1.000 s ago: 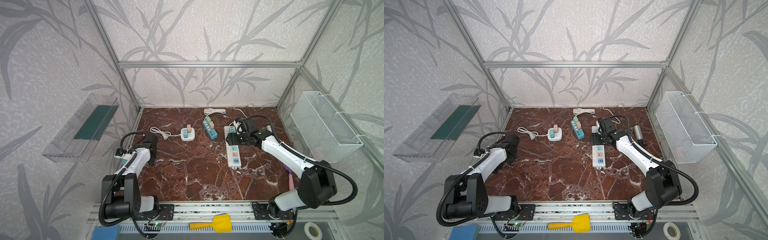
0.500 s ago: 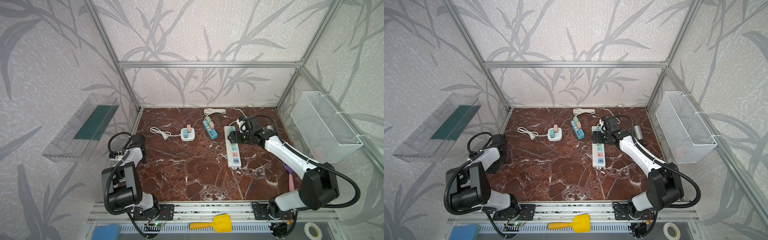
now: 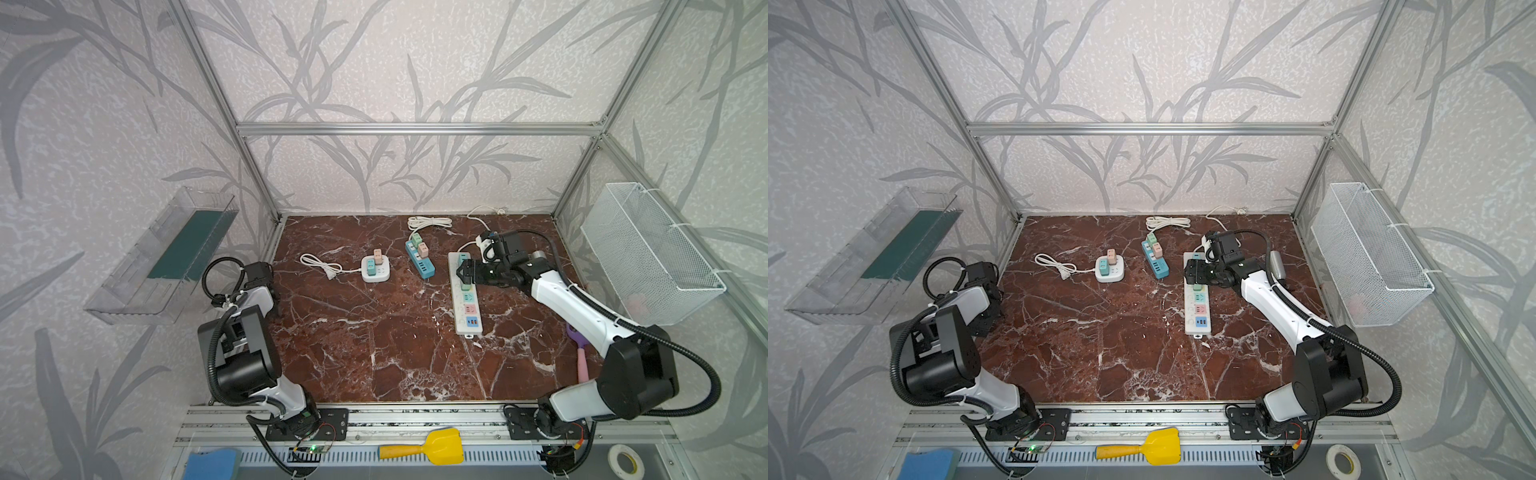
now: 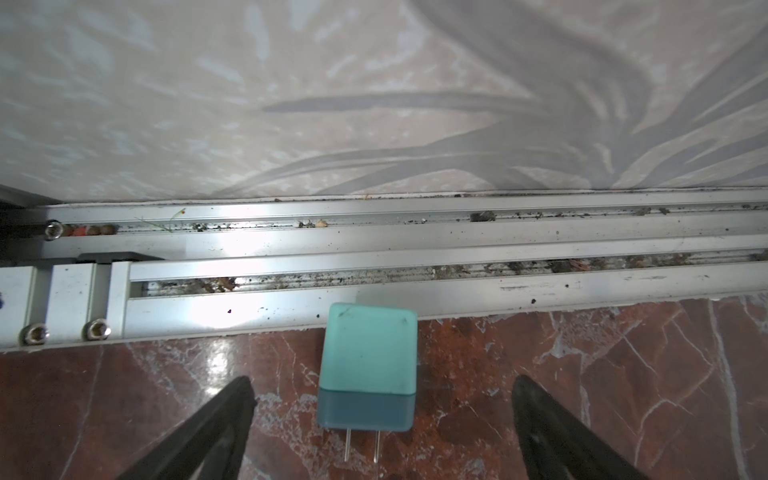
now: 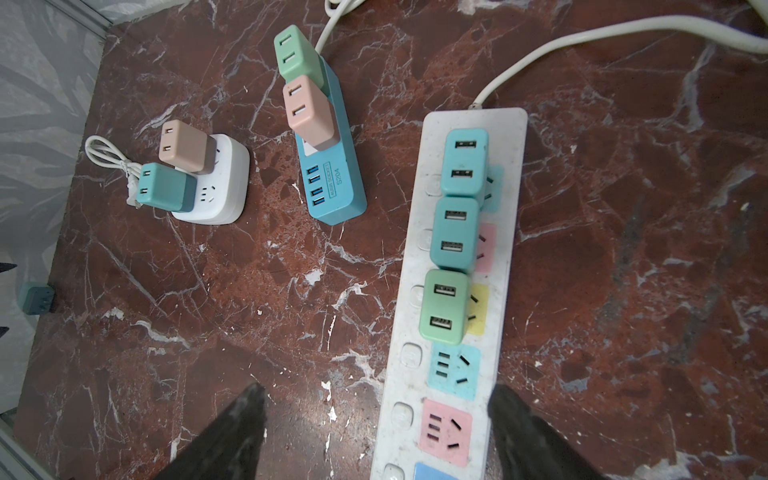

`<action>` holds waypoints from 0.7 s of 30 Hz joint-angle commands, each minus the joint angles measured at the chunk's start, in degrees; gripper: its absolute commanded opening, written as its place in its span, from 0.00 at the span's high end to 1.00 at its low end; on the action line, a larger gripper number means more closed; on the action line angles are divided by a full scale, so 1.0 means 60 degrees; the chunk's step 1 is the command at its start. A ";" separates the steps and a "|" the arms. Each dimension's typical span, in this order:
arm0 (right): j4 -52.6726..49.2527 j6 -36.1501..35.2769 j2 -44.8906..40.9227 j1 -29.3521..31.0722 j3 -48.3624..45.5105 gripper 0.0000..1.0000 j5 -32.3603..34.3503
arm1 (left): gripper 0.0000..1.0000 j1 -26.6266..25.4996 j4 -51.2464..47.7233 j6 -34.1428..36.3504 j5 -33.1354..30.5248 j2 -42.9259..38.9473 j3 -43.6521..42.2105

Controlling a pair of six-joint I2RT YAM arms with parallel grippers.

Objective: Insert the plug
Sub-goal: 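Lower left gripper onto the teal adapter by the rail and close on it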

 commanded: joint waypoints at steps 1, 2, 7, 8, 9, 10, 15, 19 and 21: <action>0.0180 0.0126 -0.0158 -0.0060 -0.0106 0.17 -0.0133 | 0.04 0.0061 -0.0658 -0.0011 0.0098 0.0377 0.0547; 0.0181 0.0132 -0.0158 -0.0059 -0.0095 0.17 -0.0125 | 0.04 0.0075 -0.0695 -0.0044 0.0213 0.0447 0.0599; 0.0172 0.0114 -0.0203 -0.0132 -0.0136 0.17 -0.0156 | 0.05 0.0113 -0.0799 -0.0088 0.0327 0.0524 0.0668; 0.0181 0.0133 -0.0202 -0.0161 -0.0139 0.18 -0.0167 | 0.05 0.0122 -0.0933 -0.0188 0.0281 0.0546 0.0714; 0.0182 0.0140 -0.0202 -0.0178 -0.0140 0.18 -0.0203 | 0.06 0.0159 -0.0969 -0.0214 0.0306 0.0571 0.0704; 0.0218 0.0150 -0.0202 -0.0193 -0.0162 0.18 -0.0215 | 0.06 0.0173 -0.1033 -0.0229 0.0294 0.0598 0.0726; 0.0292 0.0171 -0.0166 -0.0251 -0.0168 0.20 -0.0324 | 0.09 0.0196 -0.0923 -0.0375 0.0441 0.0638 0.0526; 0.0284 0.0156 -0.0187 -0.0280 -0.0166 0.22 -0.0389 | 0.10 0.0222 -0.0996 -0.0454 0.0499 0.0699 0.0542; 0.0291 0.0156 -0.0213 -0.0324 -0.0165 0.23 -0.0433 | 0.11 0.0301 -0.0943 -0.0495 0.0635 0.0727 0.0512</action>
